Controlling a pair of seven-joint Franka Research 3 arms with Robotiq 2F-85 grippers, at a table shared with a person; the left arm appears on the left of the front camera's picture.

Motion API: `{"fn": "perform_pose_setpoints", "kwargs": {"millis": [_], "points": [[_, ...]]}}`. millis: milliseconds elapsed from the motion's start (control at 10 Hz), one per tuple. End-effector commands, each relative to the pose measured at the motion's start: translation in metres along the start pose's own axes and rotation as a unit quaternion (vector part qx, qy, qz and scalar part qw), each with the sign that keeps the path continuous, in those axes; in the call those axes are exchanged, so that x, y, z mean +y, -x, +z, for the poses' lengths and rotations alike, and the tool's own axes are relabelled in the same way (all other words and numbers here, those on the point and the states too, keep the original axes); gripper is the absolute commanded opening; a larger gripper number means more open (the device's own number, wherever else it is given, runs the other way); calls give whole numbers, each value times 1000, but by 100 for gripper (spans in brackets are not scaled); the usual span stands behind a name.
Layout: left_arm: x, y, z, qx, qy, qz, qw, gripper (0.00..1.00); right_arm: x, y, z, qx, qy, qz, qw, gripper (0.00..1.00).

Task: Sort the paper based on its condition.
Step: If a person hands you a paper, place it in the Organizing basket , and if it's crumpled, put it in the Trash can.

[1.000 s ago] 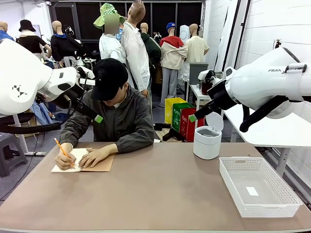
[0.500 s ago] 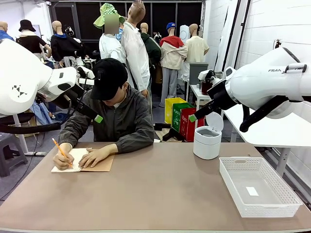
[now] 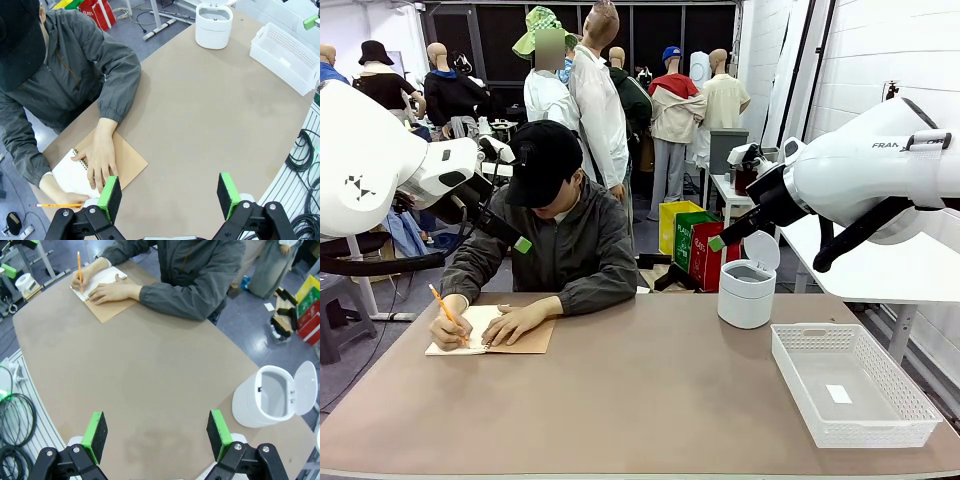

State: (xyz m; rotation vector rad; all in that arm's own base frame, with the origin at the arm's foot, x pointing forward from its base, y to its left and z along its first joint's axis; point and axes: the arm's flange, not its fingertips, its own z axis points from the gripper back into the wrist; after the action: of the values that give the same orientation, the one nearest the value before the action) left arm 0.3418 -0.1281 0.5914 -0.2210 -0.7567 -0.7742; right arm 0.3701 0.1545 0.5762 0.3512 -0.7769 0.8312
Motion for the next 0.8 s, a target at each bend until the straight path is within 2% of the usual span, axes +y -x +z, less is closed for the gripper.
{"fn": "perform_pose_setpoints", "kwargs": {"millis": [0, 700], "points": [[1, -1, 2, 2, 3, 1, 1000, 100, 0, 0, 0, -1, -3, 0, 1000, 100], [1, -1, 2, 2, 3, 1, 1000, 100, 0, 0, 0, -1, -3, 0, 1000, 100]]}}
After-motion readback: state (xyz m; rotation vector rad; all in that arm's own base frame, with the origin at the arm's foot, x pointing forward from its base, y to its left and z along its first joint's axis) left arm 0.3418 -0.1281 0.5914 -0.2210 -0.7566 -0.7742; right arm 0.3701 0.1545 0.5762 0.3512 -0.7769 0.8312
